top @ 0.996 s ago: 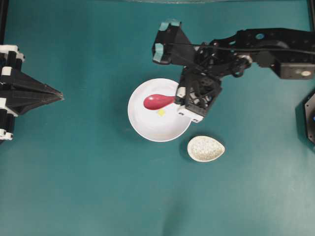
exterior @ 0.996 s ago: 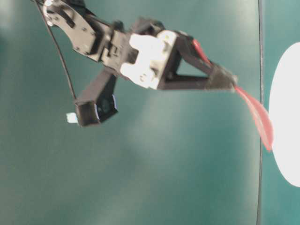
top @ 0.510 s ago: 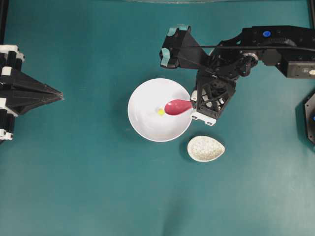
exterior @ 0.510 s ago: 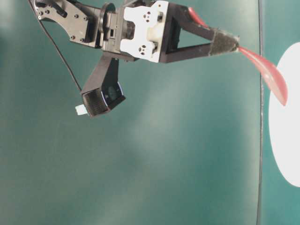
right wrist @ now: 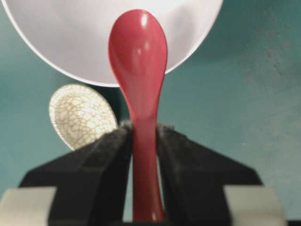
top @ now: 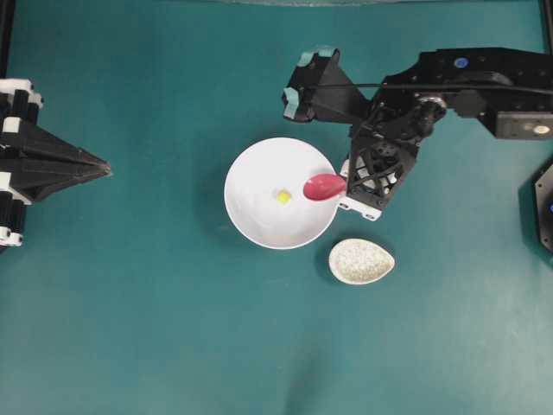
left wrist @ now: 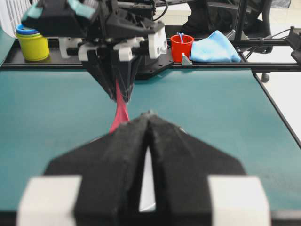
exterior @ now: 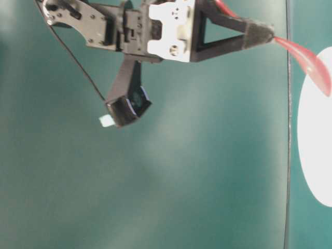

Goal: Scoop the yellow hexagonal prism block from the bowl with a spoon using the right arm.

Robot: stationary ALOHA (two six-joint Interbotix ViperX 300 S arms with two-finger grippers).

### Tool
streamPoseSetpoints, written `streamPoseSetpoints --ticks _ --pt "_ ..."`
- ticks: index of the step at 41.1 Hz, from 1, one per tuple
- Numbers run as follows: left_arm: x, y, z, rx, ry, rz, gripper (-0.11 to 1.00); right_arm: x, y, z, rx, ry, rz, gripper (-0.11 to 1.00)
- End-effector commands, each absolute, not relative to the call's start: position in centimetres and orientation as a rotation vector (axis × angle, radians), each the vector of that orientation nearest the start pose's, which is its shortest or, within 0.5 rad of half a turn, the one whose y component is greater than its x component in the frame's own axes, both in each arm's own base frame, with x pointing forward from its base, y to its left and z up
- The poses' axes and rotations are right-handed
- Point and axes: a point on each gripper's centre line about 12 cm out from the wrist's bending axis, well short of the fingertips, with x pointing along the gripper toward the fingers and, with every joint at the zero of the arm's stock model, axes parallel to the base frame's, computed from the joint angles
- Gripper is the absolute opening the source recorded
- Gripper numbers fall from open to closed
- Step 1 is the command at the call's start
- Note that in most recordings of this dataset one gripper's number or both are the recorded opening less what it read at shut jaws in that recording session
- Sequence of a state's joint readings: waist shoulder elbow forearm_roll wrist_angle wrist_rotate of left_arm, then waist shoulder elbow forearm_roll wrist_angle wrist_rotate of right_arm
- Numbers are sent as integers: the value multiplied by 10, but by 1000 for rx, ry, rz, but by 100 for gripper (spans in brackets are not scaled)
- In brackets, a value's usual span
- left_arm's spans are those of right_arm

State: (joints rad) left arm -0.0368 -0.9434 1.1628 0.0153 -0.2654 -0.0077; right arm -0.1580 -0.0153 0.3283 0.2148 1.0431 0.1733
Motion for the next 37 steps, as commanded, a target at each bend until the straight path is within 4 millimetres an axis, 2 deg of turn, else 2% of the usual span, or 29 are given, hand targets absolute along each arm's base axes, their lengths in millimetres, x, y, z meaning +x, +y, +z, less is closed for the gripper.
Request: streamPoseSetpoints --ticks 1,16,37 --pt "205 -9 303 9 -77 -44 3 368 -36 226 469 1317 -164 25" --pt "205 -8 303 9 -78 -43 3 375 -37 213 471 1347 -166 24" --pt "205 -9 303 9 -80 -44 3 381 -39 214 464 1303 -167 22"
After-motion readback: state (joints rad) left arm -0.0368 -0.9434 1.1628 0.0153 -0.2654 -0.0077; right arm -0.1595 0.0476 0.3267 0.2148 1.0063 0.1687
